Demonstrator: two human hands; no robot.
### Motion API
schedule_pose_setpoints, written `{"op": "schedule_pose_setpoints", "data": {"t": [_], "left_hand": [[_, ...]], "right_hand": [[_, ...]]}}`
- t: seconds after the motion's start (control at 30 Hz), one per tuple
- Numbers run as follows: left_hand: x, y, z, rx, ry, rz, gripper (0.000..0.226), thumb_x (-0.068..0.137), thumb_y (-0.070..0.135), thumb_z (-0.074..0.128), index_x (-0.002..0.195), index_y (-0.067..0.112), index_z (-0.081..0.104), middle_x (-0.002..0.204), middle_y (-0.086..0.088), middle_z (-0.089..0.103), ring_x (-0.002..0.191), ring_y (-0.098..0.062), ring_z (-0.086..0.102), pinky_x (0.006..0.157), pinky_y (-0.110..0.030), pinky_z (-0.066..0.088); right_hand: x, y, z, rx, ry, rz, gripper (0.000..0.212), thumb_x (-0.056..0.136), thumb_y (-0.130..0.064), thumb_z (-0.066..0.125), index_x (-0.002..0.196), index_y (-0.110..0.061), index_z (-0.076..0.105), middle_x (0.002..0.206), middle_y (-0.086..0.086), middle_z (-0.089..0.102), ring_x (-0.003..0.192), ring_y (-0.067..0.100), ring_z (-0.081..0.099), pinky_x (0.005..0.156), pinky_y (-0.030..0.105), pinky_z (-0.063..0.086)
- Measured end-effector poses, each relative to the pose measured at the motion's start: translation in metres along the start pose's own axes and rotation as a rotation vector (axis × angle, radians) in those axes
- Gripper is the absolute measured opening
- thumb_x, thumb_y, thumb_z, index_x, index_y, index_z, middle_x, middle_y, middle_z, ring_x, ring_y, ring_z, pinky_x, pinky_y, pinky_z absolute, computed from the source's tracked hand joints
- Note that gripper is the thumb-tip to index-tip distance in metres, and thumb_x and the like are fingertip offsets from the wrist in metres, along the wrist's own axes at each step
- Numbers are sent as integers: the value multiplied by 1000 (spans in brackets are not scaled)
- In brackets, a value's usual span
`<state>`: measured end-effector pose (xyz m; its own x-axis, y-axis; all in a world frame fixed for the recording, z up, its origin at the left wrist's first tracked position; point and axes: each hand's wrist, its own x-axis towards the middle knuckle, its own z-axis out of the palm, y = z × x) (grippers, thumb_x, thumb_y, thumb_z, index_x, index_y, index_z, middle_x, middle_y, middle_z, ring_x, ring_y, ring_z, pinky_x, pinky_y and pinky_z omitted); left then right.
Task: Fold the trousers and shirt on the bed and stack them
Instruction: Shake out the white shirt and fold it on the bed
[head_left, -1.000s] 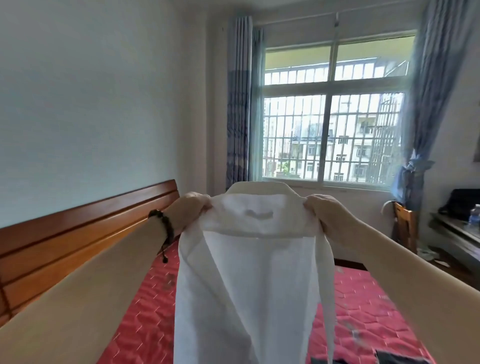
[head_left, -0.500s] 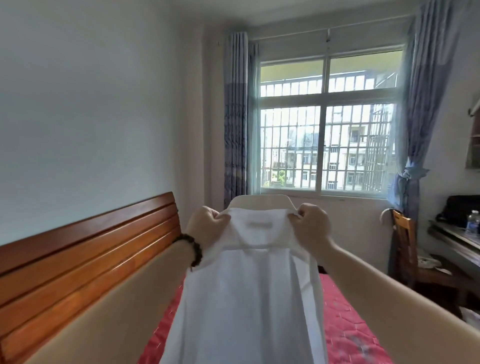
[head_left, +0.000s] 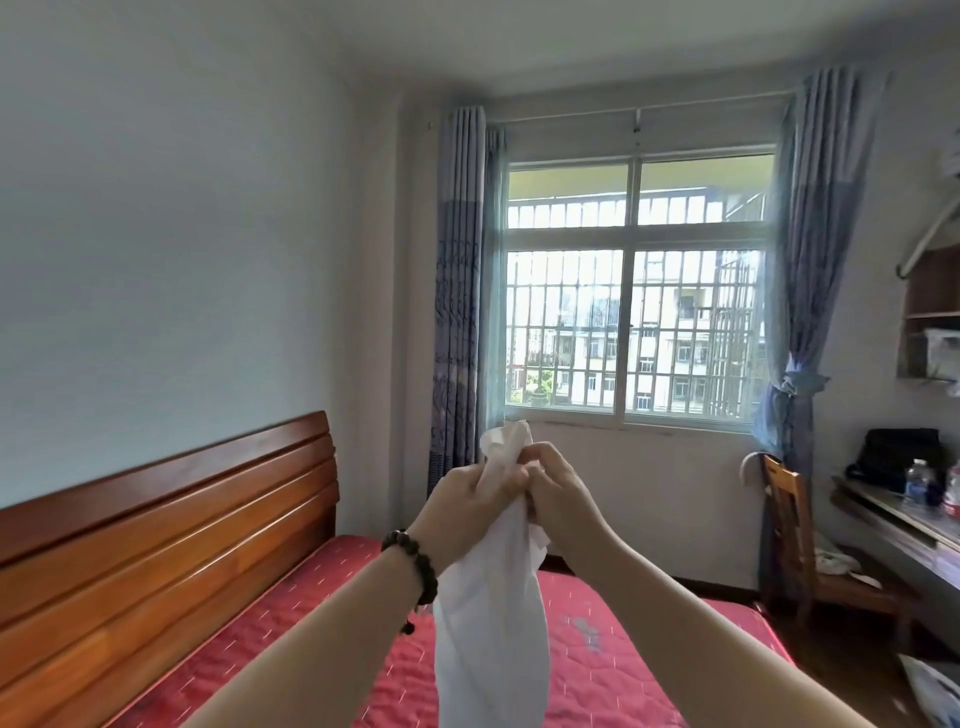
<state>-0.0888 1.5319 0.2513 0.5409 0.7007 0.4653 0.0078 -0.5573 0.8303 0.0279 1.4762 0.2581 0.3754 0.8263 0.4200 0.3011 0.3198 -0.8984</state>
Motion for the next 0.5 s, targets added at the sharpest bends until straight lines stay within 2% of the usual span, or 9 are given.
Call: {"op": "schedule_pose_setpoints", "data": {"t": [0.07,0.1,0.2,0.27,0.33,0.4,0.5], "left_hand": [[0,-2,-4,22,-62,15,21,76,30,78,89,14,73,83,-2,73,76,-8,67,71,-26,57],[1,-4,-7,4,-68,18,14,79,18,76,91,12,73,82,-1,73,77,-9,66,72,-24,56],[6,-9,-17,-81,1,-30,12,88,-6,52,92,-13,62,80,-13,60,78,-23,56,75,-37,48],[9,-8,-22,-127,29,-68,16,90,-6,47,95,-17,58,83,-17,58,81,-27,55,76,-41,46],[10,-4,-26,-190,-1,-81,18,93,1,50,99,-11,61,90,-21,63,84,-30,59,81,-49,50],[12,0,-27,-258,-58,-84,18,94,7,52,102,-6,63,97,-24,64,88,-33,62,87,-55,50],[12,6,-28,-274,-123,-62,16,93,10,54,100,4,68,104,-26,66,94,-36,64,90,-53,52]], "right_hand": [[0,-9,-5,190,-89,86,22,94,-7,44,94,-10,66,85,16,69,70,20,65,65,33,56],[1,-14,-9,222,-133,100,24,96,-7,42,95,-6,67,86,18,71,71,22,68,65,32,57],[5,-24,-25,21,-164,-20,20,96,-7,51,98,0,69,84,14,74,75,20,72,73,32,59],[9,-28,-37,-202,-48,-170,15,88,-11,65,103,-6,69,86,6,73,77,14,69,76,31,54],[14,-26,-44,-395,42,-198,39,78,-25,77,114,-20,61,98,-1,67,89,12,62,82,28,48],[17,-25,-48,-332,-70,-88,59,73,-36,82,124,-24,55,112,-4,64,104,13,60,94,32,47],[15,-21,-50,-60,-342,10,51,72,-38,81,117,-20,66,116,3,69,110,20,63,101,43,47]]}}
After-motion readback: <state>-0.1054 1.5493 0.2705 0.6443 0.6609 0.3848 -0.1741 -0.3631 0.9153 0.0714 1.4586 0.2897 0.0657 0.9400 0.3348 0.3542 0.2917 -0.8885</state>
